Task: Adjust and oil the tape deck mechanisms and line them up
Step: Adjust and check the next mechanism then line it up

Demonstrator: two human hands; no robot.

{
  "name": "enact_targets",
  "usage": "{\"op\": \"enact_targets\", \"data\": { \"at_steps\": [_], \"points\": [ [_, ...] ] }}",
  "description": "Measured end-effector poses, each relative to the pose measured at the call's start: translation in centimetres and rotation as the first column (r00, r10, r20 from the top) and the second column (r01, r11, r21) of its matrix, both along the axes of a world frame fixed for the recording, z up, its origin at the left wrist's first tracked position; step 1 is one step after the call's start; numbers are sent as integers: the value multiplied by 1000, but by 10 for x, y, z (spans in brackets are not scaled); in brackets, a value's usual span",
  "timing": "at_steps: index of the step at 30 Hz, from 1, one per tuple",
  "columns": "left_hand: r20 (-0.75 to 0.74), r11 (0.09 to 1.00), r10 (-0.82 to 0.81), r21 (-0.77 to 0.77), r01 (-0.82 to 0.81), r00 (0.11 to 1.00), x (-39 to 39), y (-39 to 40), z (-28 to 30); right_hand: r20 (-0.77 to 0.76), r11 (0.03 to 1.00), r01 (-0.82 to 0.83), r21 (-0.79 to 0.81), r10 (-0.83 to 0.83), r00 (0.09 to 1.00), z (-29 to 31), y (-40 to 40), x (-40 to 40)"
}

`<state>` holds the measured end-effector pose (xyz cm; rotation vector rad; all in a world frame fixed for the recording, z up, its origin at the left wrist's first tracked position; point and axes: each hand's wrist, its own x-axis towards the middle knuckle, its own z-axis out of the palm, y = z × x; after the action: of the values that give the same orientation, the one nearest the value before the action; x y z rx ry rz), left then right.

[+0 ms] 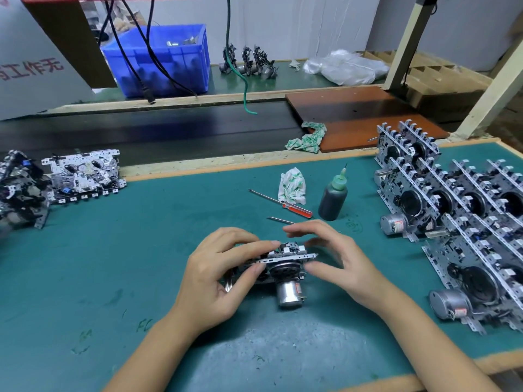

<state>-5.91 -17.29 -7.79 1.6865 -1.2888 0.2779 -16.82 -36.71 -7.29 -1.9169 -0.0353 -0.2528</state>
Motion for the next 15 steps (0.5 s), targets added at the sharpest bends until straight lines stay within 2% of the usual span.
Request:
{"op": "enact_targets", "data": {
  "at_steps": [6,11,15],
  "points": [
    [2,1000,4,3,-4,1000,0,0,0,-3,983,-24,184,25,1000,2,0,2],
    [35,1000,-4,-6,5,999,1,0,0,-3,999,-7,54,7,1000,-5,10,8],
    [36,1000,-11,-6,12,999,2,0,-1,10,998,23,65,-23,1000,-7,13,11]
  ]
}}
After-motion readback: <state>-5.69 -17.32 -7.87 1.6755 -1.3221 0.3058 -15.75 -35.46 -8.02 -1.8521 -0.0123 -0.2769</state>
